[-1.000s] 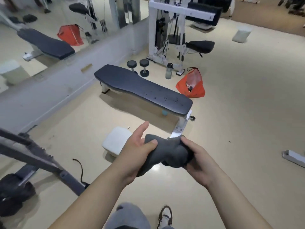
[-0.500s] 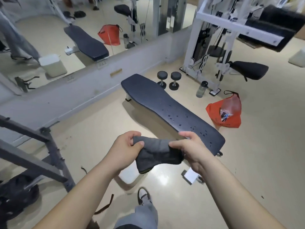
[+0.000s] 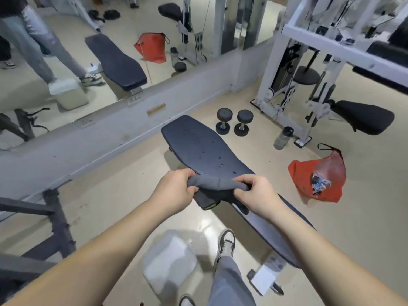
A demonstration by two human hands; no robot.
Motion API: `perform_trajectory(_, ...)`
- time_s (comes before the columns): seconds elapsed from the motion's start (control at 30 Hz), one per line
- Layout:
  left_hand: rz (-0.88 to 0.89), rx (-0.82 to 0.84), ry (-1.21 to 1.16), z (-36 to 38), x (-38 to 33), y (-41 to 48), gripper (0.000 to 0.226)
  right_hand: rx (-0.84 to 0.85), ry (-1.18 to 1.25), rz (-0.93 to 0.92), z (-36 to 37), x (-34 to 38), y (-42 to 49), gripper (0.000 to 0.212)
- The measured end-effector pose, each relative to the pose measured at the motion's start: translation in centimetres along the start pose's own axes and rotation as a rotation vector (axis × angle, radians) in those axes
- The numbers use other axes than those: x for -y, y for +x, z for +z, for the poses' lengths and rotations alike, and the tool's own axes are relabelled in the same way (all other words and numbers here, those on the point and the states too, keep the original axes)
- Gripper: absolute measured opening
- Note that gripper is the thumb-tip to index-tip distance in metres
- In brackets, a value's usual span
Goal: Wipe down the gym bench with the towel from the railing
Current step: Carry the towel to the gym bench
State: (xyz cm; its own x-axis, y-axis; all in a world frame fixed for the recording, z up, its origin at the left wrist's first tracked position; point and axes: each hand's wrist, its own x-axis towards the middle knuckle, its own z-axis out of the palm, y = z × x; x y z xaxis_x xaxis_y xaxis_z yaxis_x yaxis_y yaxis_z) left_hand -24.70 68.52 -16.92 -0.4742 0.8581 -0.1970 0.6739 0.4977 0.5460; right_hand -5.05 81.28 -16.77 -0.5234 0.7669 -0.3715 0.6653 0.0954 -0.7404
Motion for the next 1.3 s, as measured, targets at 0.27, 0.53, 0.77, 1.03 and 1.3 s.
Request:
perform_trajectory(0.27,-0.195,0.063,0.071,-3.4,-1.3,14.5,0.020,0.139,-0.017,-0.114,-3.2,2.8,17.4,0.028)
perform_trajectory(0.53,-0.194,0.084,0.037,-5.7,-2.3,24.3,0.016,0.277,0.318,-0.096,-6.6,6.2,25.6,0.035)
perform_trajectory(0.77,-0.172,-0.040,-0.399,-6.9,-1.2,29.2,0.008,0.231,0.719,0.157,-5.5,7.2,29.7,0.024)
perform_trajectory(1.03,-0.237,0.039,-0.789,-9.4,5.5,36.3,0.047,0.206,0.895,0.289,0.3,12.7,36.1,0.027)
perform_trajectory(1.3,-0.149,0.062,-0.602,-11.7,19.2,43.5,0.051,0.079,0.733,0.363,13.4,17.4,44.4,0.028)
